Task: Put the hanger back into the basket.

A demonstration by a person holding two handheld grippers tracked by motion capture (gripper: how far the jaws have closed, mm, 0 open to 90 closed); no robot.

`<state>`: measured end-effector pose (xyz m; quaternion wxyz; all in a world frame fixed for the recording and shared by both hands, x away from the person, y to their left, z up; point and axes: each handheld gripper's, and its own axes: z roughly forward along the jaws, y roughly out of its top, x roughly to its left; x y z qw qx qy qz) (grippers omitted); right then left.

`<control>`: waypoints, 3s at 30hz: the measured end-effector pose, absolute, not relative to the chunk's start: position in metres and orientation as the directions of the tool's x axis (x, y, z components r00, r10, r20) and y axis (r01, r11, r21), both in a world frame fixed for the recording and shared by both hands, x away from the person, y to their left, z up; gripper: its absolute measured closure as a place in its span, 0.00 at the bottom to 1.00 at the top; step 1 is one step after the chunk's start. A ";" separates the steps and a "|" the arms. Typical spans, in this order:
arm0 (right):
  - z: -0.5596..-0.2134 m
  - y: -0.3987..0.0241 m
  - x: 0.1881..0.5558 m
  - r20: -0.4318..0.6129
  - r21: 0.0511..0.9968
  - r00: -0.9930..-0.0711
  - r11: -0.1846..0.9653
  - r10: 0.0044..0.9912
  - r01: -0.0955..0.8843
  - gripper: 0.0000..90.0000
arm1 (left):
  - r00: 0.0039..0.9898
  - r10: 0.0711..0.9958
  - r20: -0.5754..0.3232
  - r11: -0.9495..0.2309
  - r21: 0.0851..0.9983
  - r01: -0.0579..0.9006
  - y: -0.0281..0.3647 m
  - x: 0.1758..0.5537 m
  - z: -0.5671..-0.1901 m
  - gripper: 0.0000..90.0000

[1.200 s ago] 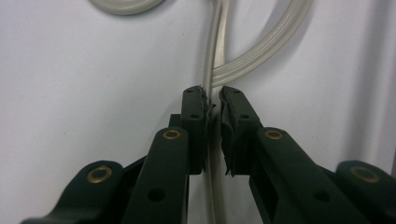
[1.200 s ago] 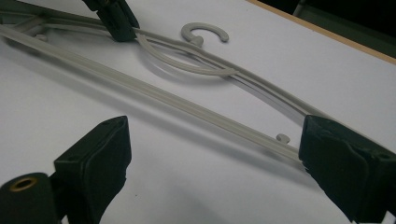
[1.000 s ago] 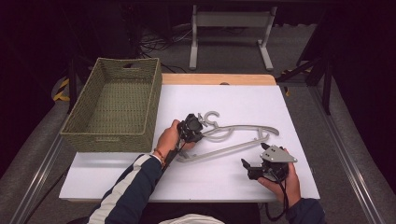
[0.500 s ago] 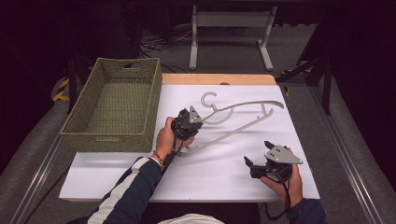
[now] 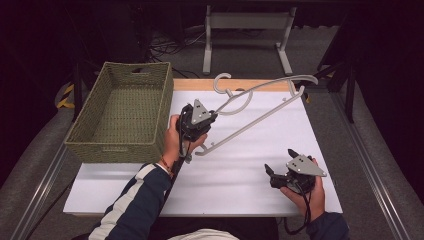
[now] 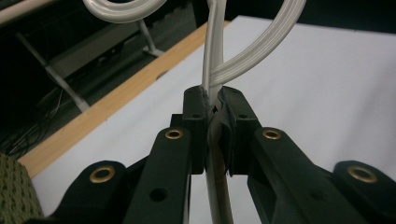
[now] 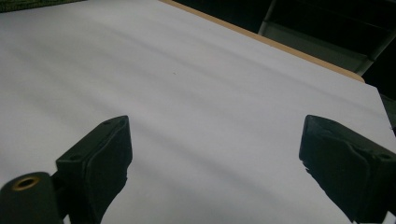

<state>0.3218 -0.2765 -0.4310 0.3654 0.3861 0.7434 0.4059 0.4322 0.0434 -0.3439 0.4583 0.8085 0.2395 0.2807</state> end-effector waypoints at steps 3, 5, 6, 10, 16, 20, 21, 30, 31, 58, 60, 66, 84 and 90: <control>-0.431 -0.276 0.322 -0.233 0.885 -0.434 0.375 0.870 0.277 0.12 | 0.721 0.653 0.231 -0.441 0.890 0.114 0.050 0.425 -0.331 0.91; -0.432 -0.276 0.322 -0.238 0.882 -0.437 0.382 0.868 0.278 0.12 | 0.721 0.661 0.207 -0.409 0.905 0.114 0.061 0.420 -0.320 0.91; -0.432 -0.276 0.322 -0.240 0.881 -0.436 0.383 0.867 0.277 0.12 | 0.716 0.667 0.208 -0.403 0.908 0.112 0.065 0.418 -0.316 0.91; -0.431 -0.276 0.321 -0.237 0.883 -0.434 0.379 0.869 0.278 0.12 | 0.708 0.672 0.216 -0.397 0.912 0.099 0.076 0.416 -0.306 0.91; -0.434 -0.275 0.324 -0.235 0.880 -0.433 0.379 0.870 0.285 0.12 | 0.689 0.695 0.206 -0.374 0.922 0.102 0.106 0.414 -0.289 0.91; -0.434 -0.275 0.325 -0.232 0.882 -0.430 0.375 0.872 0.286 0.12 | 0.655 0.728 0.201 -0.361 0.925 0.117 0.126 0.417 -0.289 0.91; -0.434 -0.275 0.325 -0.232 0.882 -0.430 0.375 0.872 0.286 0.12 | 0.655 0.728 0.201 -0.361 0.925 0.117 0.126 0.417 -0.289 0.91; -0.434 -0.276 0.325 -0.221 0.888 -0.425 0.362 0.878 0.285 0.12 | 0.605 0.775 0.180 -0.340 0.927 0.160 0.164 0.425 -0.289 0.91; -0.434 -0.276 0.325 -0.221 0.888 -0.425 0.362 0.878 0.285 0.12 | 0.605 0.775 0.180 -0.340 0.927 0.160 0.164 0.425 -0.289 0.91; -0.438 -0.272 0.326 -0.222 0.877 -0.437 0.375 0.872 0.301 0.12 | 0.468 0.868 0.163 -0.307 0.919 0.249 0.261 0.463 -0.302 0.91; -0.438 -0.271 0.327 -0.224 0.875 -0.437 0.377 0.871 0.303 0.12 | 0.461 0.872 0.166 -0.312 0.914 0.260 0.266 0.466 -0.305 0.91; -0.439 -0.270 0.327 -0.225 0.871 -0.440 0.382 0.869 0.308 0.12 | 0.437 0.884 0.163 -0.308 0.908 0.284 0.282 0.472 -0.315 0.91; -0.442 -0.267 0.328 -0.233 0.861 -0.450 0.398 0.862 0.315 0.12 | 0.406 0.886 0.225 -0.385 0.845 0.371 0.303 0.493 -0.335 0.90; -0.442 -0.266 0.328 -0.236 0.860 -0.451 0.401 0.861 0.315 0.12 | 0.404 0.888 0.217 -0.393 0.816 0.424 0.307 0.498 -0.345 0.90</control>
